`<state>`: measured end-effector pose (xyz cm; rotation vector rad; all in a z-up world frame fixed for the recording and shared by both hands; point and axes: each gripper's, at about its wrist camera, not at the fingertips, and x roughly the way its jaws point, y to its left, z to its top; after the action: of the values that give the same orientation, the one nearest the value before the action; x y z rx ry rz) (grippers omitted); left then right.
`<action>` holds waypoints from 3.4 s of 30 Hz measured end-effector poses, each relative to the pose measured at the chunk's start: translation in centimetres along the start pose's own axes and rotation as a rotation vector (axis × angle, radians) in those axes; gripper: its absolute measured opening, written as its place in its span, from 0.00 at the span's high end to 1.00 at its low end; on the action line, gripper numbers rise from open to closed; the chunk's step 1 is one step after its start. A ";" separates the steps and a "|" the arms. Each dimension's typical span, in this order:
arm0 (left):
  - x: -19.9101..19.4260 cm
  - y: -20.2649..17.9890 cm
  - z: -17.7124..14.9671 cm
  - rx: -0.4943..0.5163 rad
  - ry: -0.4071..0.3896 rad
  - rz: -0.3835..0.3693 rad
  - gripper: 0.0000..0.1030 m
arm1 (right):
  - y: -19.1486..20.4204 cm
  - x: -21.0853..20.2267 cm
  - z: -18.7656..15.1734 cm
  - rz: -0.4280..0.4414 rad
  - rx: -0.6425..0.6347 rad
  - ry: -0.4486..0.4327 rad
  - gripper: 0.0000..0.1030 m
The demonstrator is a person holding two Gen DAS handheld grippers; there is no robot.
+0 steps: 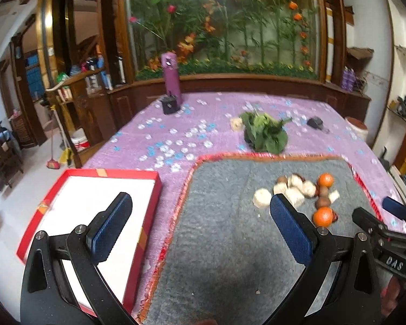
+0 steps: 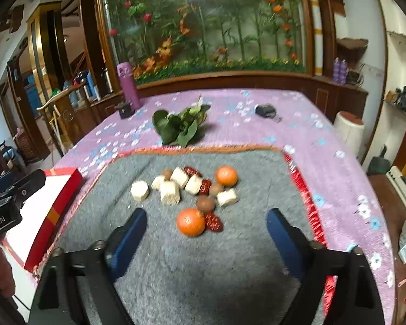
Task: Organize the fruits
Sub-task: 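Move the left gripper to the orange and close on it, then grasp a red date with the right gripper while the left gripper holds the orange, then carry the orange and date over the white tray and open both grippers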
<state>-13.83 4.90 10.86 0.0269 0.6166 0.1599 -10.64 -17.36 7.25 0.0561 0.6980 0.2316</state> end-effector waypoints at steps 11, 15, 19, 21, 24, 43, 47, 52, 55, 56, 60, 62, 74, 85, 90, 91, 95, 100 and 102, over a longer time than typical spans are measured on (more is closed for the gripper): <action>3.9 -0.3 -1.9 0.072 0.147 -0.092 0.16 | 1.2 5.8 -1.0 0.066 -0.004 0.176 0.59; 3.8 -2.4 -1.8 0.132 0.157 -0.166 0.16 | -0.8 6.0 -1.2 0.103 0.047 0.190 0.59; 3.7 -5.7 -1.5 0.197 0.163 -0.239 0.16 | -5.0 4.1 -1.3 0.172 0.138 0.143 0.59; 4.0 -7.9 -1.3 0.233 0.162 -0.261 0.16 | -7.2 3.2 -1.3 0.160 0.182 0.106 0.59; 5.3 -11.0 -1.1 0.278 0.174 -0.290 0.16 | -10.5 2.6 -1.5 0.176 0.279 0.086 0.59; 10.7 -15.6 -2.1 0.260 0.329 -0.441 0.67 | -11.5 3.9 -2.6 0.230 0.288 0.082 0.59; 10.4 -14.7 -2.2 0.236 0.324 -0.465 0.67 | -9.4 4.0 -1.8 0.244 0.214 0.092 0.59; 8.5 -11.6 -2.4 0.205 0.299 -0.456 0.67 | -5.3 5.5 -0.4 0.212 0.049 0.155 0.59; 7.2 -9.6 -2.7 0.192 0.290 -0.422 0.66 | -3.4 7.1 -0.1 0.183 -0.013 0.201 0.59; 6.7 -8.8 -2.8 0.181 0.283 -0.416 0.66 | -2.9 7.7 -0.1 0.176 -0.028 0.218 0.60; 5.2 -6.5 -3.1 0.152 0.259 -0.395 0.66 | -2.1 9.6 -0.3 0.119 -0.045 0.262 0.76; 4.5 -5.4 -3.2 0.141 0.238 -0.372 0.66 | -2.0 9.6 -0.2 0.087 -0.047 0.263 0.79; 2.1 2.2 -3.5 0.000 0.170 -0.278 0.66 | 1.0 8.4 -0.7 0.200 -0.040 0.285 0.80; 0.7 12.6 -4.3 -0.133 0.115 -0.051 0.66 | 14.0 8.8 0.3 0.545 -0.032 0.302 0.80; 0.7 16.5 -5.4 -0.159 0.121 0.058 0.66 | 21.4 9.4 0.6 0.659 -0.074 0.309 0.80; 0.8 17.1 -5.8 -0.159 0.133 0.070 0.66 | 22.5 9.6 0.6 0.674 -0.082 0.318 0.80; 1.4 18.5 -7.0 -0.169 0.172 0.094 0.66 | 27.0 10.5 -0.3 0.698 -0.116 0.364 0.80; 2.1 19.2 -8.2 -0.174 0.224 0.132 0.66 | 30.0 11.1 -1.4 0.673 -0.168 0.380 0.78; 2.2 19.6 -8.1 -0.176 0.227 0.162 0.66 | 30.3 10.9 -1.2 0.678 -0.191 0.364 0.67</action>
<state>-19.54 24.36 4.42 -0.1136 0.8252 0.3771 -9.17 14.64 3.33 0.0677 1.0006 0.9755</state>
